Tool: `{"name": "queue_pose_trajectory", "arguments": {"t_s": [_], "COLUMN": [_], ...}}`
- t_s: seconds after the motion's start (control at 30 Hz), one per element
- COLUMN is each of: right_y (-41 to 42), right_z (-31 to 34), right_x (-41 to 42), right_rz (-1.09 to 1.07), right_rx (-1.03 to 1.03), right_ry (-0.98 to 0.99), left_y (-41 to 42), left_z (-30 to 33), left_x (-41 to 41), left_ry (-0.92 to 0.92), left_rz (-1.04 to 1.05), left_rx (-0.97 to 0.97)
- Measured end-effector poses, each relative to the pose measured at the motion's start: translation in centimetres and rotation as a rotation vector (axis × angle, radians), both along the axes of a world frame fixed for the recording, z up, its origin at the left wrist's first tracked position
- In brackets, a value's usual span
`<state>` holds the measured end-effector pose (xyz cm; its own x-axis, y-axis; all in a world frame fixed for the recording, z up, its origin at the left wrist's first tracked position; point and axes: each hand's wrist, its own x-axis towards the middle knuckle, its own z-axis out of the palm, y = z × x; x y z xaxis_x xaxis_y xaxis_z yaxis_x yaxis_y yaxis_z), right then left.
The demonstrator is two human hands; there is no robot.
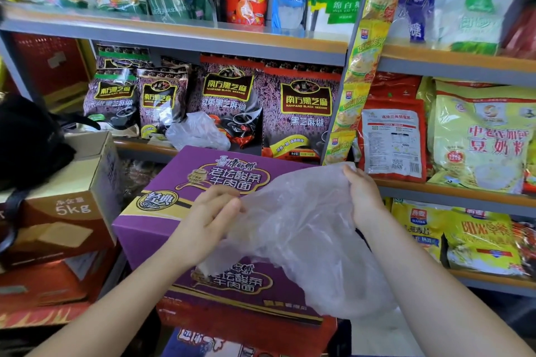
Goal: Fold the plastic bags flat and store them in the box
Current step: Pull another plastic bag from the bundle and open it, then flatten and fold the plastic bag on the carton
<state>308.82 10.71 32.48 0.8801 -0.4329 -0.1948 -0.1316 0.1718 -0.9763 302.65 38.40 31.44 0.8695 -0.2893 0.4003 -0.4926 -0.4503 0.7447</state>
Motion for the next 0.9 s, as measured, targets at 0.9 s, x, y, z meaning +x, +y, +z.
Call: {"name": "queue_pose_trajectory", "arguments": {"t_s": [0.9], "right_y": [7.2], "right_z": [4.8], "right_x": [3.1], "right_rz": [0.208], "right_rx": [-0.556], "right_ry": [-0.256], "left_y": [9.4], "left_z": [2.5], "left_x": [6.2], "left_ry": [0.057], "left_rz": [-0.219], "left_rx": [0.346]}}
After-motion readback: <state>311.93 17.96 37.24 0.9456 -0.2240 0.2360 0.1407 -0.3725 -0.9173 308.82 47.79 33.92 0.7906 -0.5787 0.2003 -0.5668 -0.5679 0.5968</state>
